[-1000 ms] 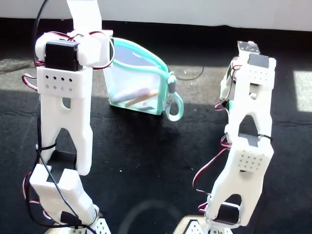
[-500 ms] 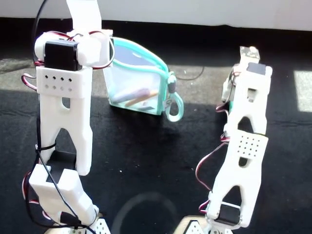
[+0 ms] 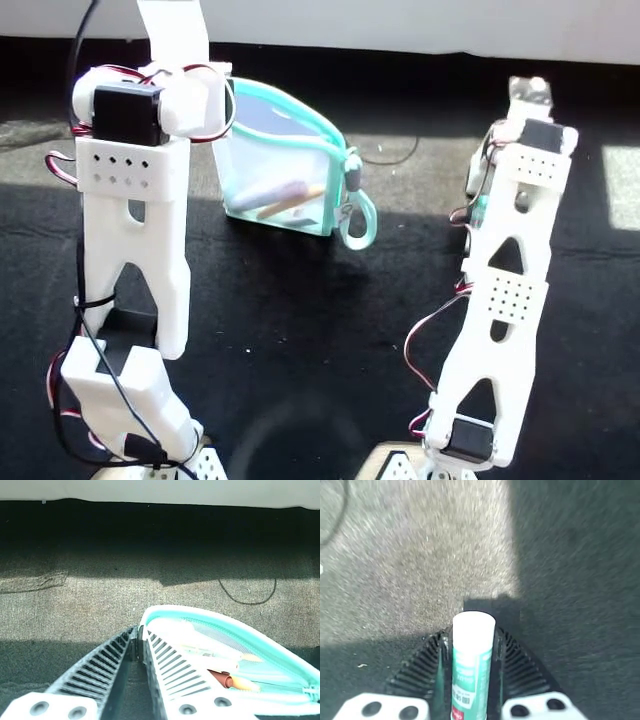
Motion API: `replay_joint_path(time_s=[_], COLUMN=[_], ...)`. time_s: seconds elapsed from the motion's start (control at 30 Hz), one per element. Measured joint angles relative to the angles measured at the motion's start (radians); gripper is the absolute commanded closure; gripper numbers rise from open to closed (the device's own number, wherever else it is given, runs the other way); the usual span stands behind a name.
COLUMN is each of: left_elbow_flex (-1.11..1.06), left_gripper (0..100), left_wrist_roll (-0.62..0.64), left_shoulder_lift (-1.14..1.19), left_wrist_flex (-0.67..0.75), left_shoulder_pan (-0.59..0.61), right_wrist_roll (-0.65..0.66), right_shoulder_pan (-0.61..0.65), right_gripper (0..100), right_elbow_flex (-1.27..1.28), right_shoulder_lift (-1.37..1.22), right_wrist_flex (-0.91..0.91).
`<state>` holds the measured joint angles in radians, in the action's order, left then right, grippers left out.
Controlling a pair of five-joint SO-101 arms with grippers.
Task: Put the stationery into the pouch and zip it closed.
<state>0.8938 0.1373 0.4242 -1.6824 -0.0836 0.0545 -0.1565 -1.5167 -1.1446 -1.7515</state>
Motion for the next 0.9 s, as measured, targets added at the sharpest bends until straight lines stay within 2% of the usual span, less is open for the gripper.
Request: replay_joint_path(time_s=[0.17,0.27,0.37,0.6,0.73,0.9], left_elbow_flex=[0.000,0.000,0.000,0.000,0.000,0.000], left_gripper=[99,99,99,99,99,99], left_wrist_roll=[0.000,0.000,0.000,0.000,0.000,0.000], left_shoulder_lift=[0.000,0.000,0.000,0.000,0.000,0.000], left_wrist_flex=[0.000,0.000,0.000,0.000,0.000,0.000], left_shoulder_pan=[0.000,0.000,0.000,0.000,0.000,0.000], right_wrist_roll=[0.000,0.000,-0.055,-0.206,-0.218,-0.218], right_shoulder_pan=[-0.009,-0.012,0.020,0.282,0.479,0.635], right_gripper=[99.3,99.3,99.3,99.3,99.3,99.3], right_elbow_flex=[-0.049,-0.049,-0.051,-0.074,-0.075,-0.075], right_shoulder_lift=[0.124,0.282,0.465,0.799,0.827,0.827], right_wrist_flex=[-0.003,-0.005,-0.005,-0.005,-0.005,0.066])
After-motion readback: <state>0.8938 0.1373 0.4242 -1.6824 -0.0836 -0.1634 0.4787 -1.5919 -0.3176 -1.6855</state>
